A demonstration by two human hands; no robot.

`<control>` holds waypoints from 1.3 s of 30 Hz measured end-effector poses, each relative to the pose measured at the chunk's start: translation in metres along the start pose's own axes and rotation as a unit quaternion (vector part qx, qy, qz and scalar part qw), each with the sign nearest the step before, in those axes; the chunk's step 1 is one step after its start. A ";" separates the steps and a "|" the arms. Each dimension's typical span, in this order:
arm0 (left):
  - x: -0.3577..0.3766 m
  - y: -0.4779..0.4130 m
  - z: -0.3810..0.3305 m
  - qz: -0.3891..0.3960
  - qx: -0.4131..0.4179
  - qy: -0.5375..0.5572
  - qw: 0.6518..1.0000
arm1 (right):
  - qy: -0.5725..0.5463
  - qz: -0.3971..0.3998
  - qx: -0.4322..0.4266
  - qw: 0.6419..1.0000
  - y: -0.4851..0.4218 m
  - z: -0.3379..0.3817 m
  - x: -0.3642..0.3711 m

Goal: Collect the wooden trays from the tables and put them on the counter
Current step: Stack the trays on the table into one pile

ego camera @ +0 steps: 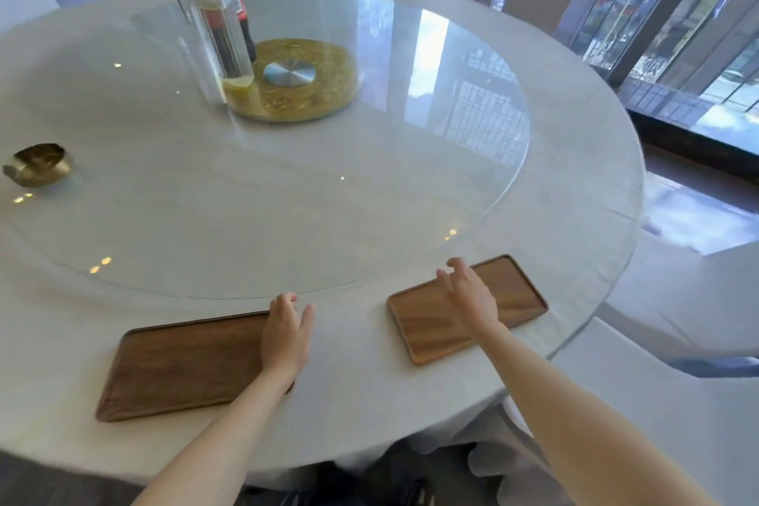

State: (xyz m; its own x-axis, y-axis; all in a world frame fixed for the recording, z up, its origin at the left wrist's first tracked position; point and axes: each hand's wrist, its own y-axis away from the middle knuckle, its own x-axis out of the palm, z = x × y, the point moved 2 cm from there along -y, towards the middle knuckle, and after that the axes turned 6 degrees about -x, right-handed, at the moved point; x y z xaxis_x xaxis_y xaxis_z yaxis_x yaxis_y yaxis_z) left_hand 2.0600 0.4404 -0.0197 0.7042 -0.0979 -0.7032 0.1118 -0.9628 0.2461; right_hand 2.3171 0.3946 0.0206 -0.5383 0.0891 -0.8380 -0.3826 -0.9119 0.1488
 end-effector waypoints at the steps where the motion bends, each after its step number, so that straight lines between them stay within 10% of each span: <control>1: 0.015 0.007 -0.008 0.020 -0.002 -0.001 1.000 | 0.008 -0.004 -0.004 1.000 -0.002 -0.016 -0.010; 24: 0.114 0.047 -0.071 0.078 -0.155 -0.114 0.978 | 0.021 0.032 0.097 0.995 -0.030 -0.151 -0.041; 39: -0.031 -0.001 -0.019 -0.045 -0.062 -0.081 0.994 | -0.053 0.015 0.058 0.997 -0.024 -0.001 0.001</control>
State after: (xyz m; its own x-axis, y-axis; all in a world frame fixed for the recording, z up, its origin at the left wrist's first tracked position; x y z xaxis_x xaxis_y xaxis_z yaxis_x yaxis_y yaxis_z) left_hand 2.0519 0.4490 0.0147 0.5665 -0.0609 -0.8218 0.2623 -0.9321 0.2499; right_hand 2.3263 0.4165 0.0161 -0.6250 0.1094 -0.7729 -0.4463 -0.8624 0.2388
